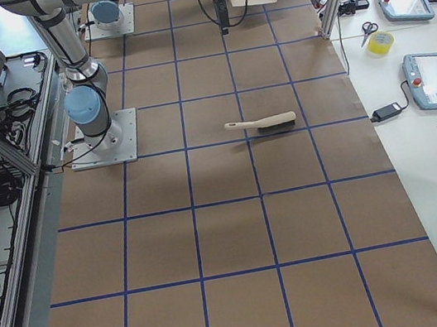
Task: Sweep and dump trash into bin
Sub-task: 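Return the empty dustpan to the table with left gripper while right releases brush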
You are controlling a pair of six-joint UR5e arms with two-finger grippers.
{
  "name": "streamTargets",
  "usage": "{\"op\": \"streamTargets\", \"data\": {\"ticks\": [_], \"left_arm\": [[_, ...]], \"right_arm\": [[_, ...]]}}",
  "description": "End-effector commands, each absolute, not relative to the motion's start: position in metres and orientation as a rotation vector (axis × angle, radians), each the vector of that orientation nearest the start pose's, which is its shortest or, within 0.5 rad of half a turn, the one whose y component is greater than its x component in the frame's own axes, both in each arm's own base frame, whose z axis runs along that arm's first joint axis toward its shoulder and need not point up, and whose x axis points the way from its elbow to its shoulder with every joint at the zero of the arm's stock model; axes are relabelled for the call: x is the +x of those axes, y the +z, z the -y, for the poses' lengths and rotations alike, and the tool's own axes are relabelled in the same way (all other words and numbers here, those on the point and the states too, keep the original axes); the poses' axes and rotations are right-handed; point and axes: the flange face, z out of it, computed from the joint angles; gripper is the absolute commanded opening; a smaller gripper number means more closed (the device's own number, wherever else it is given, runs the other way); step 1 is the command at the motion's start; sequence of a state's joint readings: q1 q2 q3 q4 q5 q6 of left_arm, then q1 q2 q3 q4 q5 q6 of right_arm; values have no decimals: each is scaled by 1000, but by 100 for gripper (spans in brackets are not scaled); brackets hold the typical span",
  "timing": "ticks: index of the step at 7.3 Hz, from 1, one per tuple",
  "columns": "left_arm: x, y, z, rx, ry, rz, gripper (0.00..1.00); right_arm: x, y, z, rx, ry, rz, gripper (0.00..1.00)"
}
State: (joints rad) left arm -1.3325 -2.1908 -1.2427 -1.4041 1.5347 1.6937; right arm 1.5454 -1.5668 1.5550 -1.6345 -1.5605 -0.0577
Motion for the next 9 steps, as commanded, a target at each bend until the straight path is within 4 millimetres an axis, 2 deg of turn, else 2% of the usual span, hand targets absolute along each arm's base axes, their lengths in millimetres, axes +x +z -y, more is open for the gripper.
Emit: {"op": "streamTargets", "data": {"ticks": [1, 2, 4, 7, 8, 9], "left_arm": [[-6, 283, 727, 2239, 171, -2217, 0], [-12, 279, 725, 2330, 175, -2114, 0], [-19, 267, 719, 2326, 182, -2077, 0], [-20, 252, 706, 2306, 176, -2082, 0], [-20, 247, 704, 2301, 182, -2099, 6], [-21, 243, 705, 2299, 174, -2102, 53]], "right_arm": [[121, 500, 505, -49, -123, -3130, 100], [121, 499, 505, -49, -116, -3131, 100], [120, 499, 505, -48, -120, -3144, 100], [120, 497, 506, -43, -108, -3145, 100], [120, 497, 506, -31, -108, -3145, 100], [120, 496, 506, -31, -104, -3147, 100]]}}
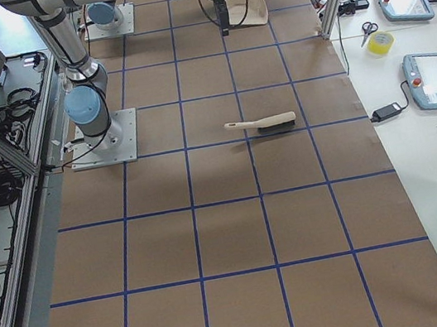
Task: Sweep and dump trash into bin
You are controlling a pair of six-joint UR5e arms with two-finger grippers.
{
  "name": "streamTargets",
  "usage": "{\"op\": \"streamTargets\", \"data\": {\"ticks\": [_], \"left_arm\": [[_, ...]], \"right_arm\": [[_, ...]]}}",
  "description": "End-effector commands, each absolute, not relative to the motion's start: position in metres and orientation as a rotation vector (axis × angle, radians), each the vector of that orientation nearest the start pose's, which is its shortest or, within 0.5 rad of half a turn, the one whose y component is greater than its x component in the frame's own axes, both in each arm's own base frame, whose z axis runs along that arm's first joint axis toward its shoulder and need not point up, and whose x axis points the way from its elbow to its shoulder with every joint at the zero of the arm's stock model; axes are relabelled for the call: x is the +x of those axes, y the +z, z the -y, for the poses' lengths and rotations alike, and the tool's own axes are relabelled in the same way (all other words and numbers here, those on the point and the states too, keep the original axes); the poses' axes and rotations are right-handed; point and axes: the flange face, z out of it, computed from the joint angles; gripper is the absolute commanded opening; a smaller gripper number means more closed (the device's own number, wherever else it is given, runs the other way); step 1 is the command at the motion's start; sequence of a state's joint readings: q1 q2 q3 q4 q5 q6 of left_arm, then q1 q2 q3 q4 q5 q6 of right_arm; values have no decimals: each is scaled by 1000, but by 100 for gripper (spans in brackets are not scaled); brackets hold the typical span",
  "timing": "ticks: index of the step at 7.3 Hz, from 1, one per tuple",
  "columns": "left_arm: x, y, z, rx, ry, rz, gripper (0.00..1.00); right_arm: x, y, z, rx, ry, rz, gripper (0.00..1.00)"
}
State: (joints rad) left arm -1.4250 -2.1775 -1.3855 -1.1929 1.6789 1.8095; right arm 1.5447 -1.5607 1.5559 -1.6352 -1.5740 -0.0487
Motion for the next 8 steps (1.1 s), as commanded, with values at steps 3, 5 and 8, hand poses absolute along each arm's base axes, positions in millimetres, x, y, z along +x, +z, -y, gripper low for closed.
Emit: {"op": "streamTargets", "data": {"ticks": [3, 5, 8], "left_arm": [[-22, 295, 704, -2360, -131, 2188, 77], [-26, 368, 689, -2190, -131, 2329, 77], [-88, 448, 649, -1721, -116, 2652, 78]], "right_arm": [[121, 498, 505, -22, -111, -3134, 100], [120, 497, 505, -24, -108, -3140, 100], [120, 499, 504, -24, -113, -3143, 100]]}}
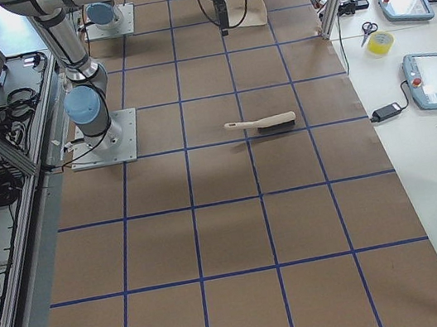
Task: Sweep and dump trash into bin
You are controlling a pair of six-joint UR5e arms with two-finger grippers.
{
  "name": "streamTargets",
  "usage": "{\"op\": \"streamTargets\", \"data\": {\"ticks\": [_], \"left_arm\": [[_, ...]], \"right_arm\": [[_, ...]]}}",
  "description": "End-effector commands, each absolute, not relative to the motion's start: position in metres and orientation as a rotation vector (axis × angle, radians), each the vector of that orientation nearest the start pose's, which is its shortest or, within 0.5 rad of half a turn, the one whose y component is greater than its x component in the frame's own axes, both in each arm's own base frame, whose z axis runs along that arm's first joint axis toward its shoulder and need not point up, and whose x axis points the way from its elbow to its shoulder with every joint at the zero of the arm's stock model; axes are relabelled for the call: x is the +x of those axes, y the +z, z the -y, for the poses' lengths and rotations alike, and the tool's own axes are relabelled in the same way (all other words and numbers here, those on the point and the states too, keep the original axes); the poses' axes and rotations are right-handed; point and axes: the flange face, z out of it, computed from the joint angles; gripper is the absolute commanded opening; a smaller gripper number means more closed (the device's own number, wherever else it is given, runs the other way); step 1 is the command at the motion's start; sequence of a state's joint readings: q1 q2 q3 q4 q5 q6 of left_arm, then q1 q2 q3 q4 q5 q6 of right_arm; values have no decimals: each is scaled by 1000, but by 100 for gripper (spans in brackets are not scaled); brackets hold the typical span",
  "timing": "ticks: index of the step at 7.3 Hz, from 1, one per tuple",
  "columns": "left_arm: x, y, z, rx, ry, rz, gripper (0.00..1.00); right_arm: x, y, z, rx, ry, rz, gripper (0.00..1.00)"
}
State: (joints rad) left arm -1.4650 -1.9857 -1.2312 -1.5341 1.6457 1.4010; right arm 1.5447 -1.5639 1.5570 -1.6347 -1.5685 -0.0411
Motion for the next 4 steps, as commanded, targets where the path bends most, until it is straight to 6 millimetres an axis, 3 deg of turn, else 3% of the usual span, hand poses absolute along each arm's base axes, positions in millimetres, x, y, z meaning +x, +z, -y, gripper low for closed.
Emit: {"op": "streamTargets", "data": {"ticks": [1, 3, 4], "left_arm": [[-108, 467, 633, 1552, 88, -2671, 83], [-115, 511, 591, 1114, 84, -2889, 83], [-114, 526, 568, 1048, 126, -2925, 83]], "right_arm": [[120, 494, 506, -31, -99, -3148, 100], [120, 494, 506, -41, -96, -3148, 100], [120, 494, 506, -41, -99, -3145, 100]]}}
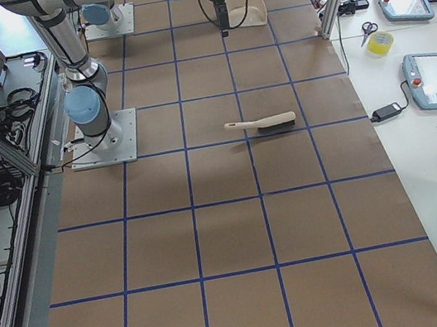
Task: Sweep and dump trash into bin
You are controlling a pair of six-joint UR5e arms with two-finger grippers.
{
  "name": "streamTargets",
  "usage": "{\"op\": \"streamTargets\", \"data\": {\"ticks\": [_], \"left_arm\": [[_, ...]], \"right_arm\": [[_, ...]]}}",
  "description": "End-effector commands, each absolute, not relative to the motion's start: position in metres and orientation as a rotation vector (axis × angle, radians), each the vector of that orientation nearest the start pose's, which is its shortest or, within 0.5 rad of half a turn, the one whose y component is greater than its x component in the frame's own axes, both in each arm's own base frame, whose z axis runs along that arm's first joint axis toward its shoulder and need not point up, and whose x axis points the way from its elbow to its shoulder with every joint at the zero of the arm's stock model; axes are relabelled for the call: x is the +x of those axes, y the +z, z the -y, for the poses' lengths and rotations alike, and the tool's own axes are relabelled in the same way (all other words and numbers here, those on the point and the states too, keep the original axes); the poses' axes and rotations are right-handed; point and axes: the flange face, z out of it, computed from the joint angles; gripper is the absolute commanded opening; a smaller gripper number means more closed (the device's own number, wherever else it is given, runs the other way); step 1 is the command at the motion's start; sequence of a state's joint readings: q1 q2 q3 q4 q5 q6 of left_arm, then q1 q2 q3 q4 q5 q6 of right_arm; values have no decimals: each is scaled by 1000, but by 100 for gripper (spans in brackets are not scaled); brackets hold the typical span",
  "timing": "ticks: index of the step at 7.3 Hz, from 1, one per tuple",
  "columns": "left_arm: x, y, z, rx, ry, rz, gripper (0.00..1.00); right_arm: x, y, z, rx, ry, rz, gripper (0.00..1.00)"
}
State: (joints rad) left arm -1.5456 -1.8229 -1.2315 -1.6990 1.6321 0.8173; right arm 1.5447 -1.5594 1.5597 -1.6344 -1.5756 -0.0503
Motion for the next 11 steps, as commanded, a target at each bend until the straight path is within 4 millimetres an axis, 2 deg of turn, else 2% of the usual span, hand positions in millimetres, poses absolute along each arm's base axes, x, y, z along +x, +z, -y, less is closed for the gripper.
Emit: {"op": "streamTargets", "data": {"ticks": [1, 2, 3, 4, 6, 9, 10, 11], "left_arm": [[-116, 534, 544, 1038, 143, -2933, 83], [-113, 523, 520, 1017, 181, -2949, 82], [-114, 510, 499, 924, 149, -2975, 82], [-114, 502, 485, 727, 76, -3015, 82], [-110, 503, 479, 397, -5, -3091, 82], [-110, 505, 481, 245, -30, -3169, 87], [-109, 508, 480, 239, -42, -3169, 92], [-109, 511, 478, 239, -52, -3168, 94]], "right_arm": [[120, 494, 507, -46, -103, -3144, 100], [121, 495, 507, -42, -111, -3130, 100], [120, 494, 508, -46, -113, -3145, 100], [121, 495, 508, -44, -116, -3133, 100], [121, 495, 508, -44, -116, -3131, 100], [121, 495, 507, -44, -114, -3131, 100], [121, 495, 506, -44, -111, -3133, 100], [121, 495, 503, -44, -106, -3136, 100]]}}
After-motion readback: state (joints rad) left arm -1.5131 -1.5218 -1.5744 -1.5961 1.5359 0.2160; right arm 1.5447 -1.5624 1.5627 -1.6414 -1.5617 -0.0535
